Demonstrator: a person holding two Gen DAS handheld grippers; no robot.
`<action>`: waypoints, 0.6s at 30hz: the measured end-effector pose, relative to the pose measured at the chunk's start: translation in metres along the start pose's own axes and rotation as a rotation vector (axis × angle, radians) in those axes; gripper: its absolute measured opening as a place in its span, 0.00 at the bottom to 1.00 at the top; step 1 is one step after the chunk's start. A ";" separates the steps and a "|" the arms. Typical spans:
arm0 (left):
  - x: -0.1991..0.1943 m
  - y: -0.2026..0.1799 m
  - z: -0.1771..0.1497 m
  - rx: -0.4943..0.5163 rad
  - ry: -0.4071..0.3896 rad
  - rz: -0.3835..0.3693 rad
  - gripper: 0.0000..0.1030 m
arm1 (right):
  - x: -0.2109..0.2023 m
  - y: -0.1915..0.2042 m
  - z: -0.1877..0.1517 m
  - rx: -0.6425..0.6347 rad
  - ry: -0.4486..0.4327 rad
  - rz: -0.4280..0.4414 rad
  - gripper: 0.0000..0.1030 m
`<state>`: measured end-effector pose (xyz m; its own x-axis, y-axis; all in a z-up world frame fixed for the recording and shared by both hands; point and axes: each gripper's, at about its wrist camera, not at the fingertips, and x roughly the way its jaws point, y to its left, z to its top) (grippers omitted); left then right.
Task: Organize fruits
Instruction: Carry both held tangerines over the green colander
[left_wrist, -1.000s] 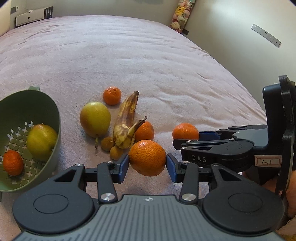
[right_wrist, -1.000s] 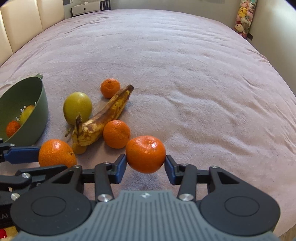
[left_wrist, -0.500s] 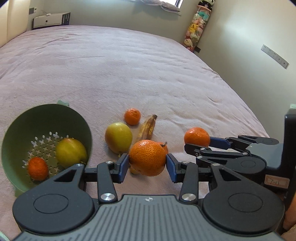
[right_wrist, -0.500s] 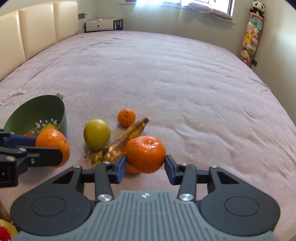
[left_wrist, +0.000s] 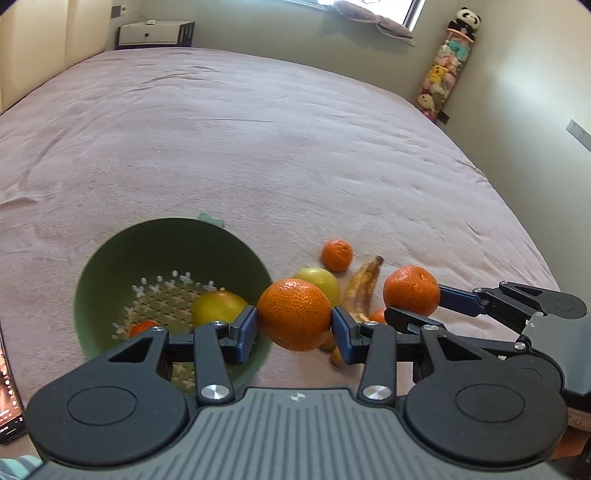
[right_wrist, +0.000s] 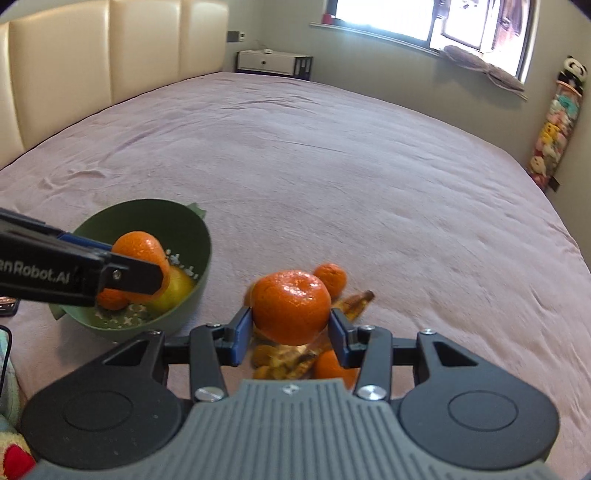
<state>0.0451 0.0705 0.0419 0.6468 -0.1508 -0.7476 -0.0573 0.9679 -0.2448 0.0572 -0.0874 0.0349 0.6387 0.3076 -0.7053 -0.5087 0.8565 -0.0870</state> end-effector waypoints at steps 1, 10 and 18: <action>0.000 0.004 0.001 -0.007 0.000 0.006 0.48 | 0.002 0.004 0.003 -0.010 -0.002 0.009 0.41; 0.003 0.042 0.009 -0.085 0.008 0.065 0.48 | 0.018 0.034 0.018 -0.114 -0.022 0.071 0.41; 0.016 0.063 0.011 -0.101 0.038 0.123 0.48 | 0.033 0.061 0.027 -0.217 -0.037 0.140 0.41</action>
<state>0.0603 0.1314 0.0214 0.6013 -0.0415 -0.7979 -0.2119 0.9546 -0.2093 0.0622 -0.0136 0.0256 0.5722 0.4349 -0.6954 -0.7030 0.6968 -0.1427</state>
